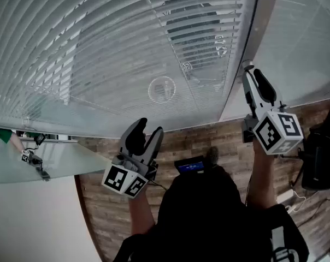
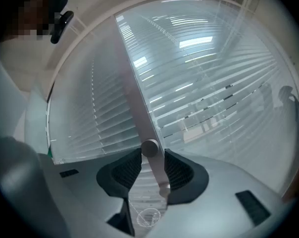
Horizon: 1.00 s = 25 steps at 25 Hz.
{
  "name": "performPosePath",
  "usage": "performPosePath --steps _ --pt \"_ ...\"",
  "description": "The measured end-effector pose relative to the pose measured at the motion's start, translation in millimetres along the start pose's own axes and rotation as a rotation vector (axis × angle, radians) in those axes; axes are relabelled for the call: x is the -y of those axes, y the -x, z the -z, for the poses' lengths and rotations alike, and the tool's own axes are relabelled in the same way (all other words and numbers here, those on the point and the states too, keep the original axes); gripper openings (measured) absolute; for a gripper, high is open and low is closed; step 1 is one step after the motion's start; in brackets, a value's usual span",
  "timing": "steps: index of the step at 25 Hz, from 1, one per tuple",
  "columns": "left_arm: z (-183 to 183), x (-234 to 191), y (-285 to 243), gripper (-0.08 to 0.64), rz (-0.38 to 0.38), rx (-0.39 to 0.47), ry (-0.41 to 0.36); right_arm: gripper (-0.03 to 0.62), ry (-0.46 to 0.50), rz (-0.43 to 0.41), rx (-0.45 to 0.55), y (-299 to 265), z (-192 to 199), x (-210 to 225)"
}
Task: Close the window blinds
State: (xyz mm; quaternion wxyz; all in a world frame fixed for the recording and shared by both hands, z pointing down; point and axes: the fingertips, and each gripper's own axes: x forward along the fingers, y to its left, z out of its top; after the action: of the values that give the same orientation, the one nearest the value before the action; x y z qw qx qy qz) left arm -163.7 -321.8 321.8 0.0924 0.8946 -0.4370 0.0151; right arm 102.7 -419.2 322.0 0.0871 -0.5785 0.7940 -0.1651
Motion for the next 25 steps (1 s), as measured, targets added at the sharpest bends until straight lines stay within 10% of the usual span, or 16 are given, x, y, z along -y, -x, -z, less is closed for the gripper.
performPosePath --steps 12,17,25 --pt "49 60 56 0.209 0.169 0.049 0.101 0.129 -0.178 0.151 -0.283 219 161 28" --pt "77 122 93 0.21 0.248 0.063 0.232 0.129 -0.245 0.167 -0.239 327 138 0" --pt "61 153 146 0.209 0.2 0.128 0.211 0.129 -0.233 0.038 -0.133 352 89 -32"
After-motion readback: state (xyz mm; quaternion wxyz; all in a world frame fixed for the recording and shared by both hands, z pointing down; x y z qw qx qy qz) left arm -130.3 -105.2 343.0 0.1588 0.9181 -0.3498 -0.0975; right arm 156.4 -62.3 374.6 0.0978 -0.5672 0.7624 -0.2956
